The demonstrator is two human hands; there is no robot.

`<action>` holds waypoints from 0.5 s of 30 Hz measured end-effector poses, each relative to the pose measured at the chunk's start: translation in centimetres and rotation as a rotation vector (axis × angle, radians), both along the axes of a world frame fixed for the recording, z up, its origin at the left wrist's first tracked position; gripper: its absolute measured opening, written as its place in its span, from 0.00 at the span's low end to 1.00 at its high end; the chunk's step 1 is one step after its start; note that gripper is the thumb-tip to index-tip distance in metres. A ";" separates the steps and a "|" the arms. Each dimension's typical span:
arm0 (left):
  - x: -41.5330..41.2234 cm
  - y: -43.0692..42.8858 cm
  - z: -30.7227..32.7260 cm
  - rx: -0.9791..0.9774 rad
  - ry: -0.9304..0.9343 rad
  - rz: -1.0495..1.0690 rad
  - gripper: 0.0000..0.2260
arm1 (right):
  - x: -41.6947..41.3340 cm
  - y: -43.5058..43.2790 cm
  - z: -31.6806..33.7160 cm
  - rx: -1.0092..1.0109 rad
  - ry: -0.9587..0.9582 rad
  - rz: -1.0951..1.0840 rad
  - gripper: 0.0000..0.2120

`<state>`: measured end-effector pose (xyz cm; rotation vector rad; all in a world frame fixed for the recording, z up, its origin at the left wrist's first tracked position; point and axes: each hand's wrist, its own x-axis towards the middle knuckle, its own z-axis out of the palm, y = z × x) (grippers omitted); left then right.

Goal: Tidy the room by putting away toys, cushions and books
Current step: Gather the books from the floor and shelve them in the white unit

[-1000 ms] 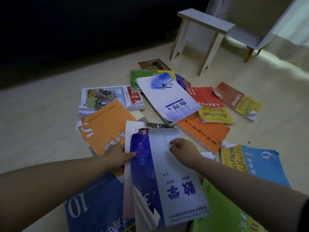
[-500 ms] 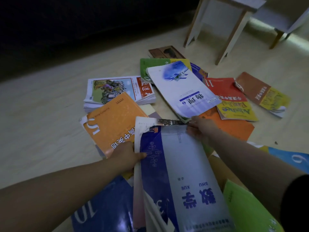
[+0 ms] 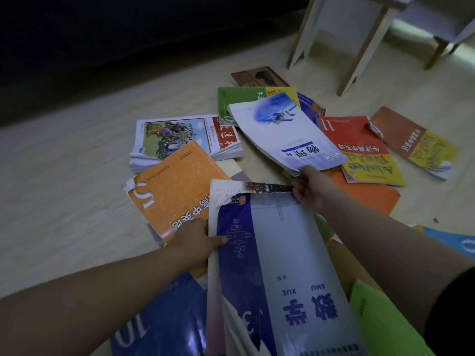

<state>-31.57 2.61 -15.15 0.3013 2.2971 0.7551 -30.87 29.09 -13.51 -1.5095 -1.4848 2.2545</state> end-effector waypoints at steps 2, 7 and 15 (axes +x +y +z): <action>0.0 0.1 0.0 0.015 -0.027 0.013 0.07 | 1.3 -0.5 0.4 -0.025 -0.005 -0.023 0.11; -0.3 -0.1 -0.1 -0.026 -0.080 0.078 0.08 | 6.4 -4.3 1.0 -0.060 -0.053 0.047 0.12; 0.5 0.0 1.2 -0.033 -0.121 0.163 0.10 | 13.4 -8.0 2.7 -0.208 -0.135 0.077 0.09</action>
